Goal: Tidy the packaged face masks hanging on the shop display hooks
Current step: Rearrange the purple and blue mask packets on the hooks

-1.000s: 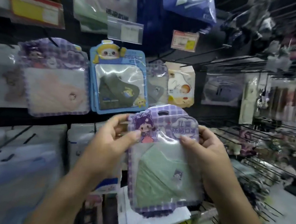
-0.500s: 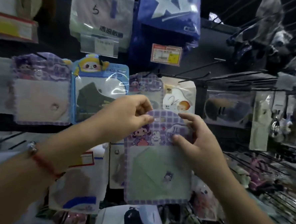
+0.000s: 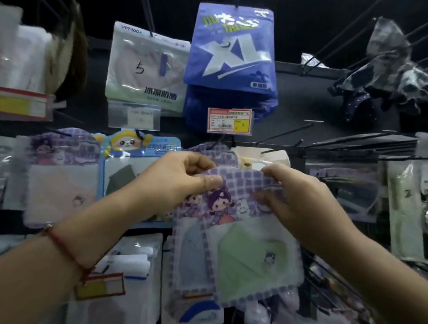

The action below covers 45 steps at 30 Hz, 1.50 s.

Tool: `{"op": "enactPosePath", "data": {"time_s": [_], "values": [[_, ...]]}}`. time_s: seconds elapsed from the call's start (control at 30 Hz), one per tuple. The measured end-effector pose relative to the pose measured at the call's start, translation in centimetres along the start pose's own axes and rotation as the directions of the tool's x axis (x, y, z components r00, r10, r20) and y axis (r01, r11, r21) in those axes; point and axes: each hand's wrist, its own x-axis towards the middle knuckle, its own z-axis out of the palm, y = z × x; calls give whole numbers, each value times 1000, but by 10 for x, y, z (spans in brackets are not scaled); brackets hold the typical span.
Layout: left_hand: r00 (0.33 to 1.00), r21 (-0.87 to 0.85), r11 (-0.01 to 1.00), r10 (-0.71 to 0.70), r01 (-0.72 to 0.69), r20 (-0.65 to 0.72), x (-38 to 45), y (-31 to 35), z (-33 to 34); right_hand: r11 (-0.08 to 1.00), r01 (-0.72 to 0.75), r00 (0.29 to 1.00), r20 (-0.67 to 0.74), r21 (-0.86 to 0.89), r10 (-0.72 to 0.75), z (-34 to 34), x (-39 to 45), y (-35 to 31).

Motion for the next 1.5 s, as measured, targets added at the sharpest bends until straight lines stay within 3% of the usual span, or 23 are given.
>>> {"op": "enactPosePath", "data": {"time_s": [0.07,0.13,0.27,0.4,0.5,0.7,0.87,0.97,1.1,1.17,1.27,1.37,1.43,1.5], "values": [[997,-134,991,-37,28,-68,6,-6,-7,995,54,998,-35,-82,-57,-1,2,8],[986,-126,992,-31,10,-163,14,-11,-11,986,91,995,-26,-138,-96,-2,7,15],[961,156,986,102,-63,-256,31,-20,-5,944,263,962,122,-201,-243,6,22,17],[934,340,922,273,-185,-230,44,-22,1,903,361,917,263,-234,-299,18,43,14],[885,446,851,407,-278,-225,52,-26,1,894,369,900,338,-255,-275,22,57,12],[712,637,634,677,-438,-184,65,-34,-6,819,447,894,201,-361,-400,22,67,10],[620,698,543,764,-467,-180,79,-34,-9,798,481,876,216,-361,-431,15,76,7],[623,752,513,762,-415,-176,84,-32,-13,786,497,868,214,-369,-448,16,78,9],[702,783,491,705,-382,-99,97,-37,-10,780,499,866,209,-377,-454,16,80,12],[716,854,407,695,-325,-59,99,-42,-7,780,493,870,217,-386,-442,18,79,13],[664,925,269,747,-269,-24,95,-50,-3,775,495,869,214,-392,-446,18,77,12],[667,954,154,743,-258,60,81,-52,-5,771,498,866,176,-398,-468,18,75,13],[644,931,194,763,-308,54,66,-50,-12,779,485,871,140,-398,-471,19,74,15],[599,865,335,799,-373,-50,50,-45,-18,790,471,877,111,-393,-468,21,73,17]]}}
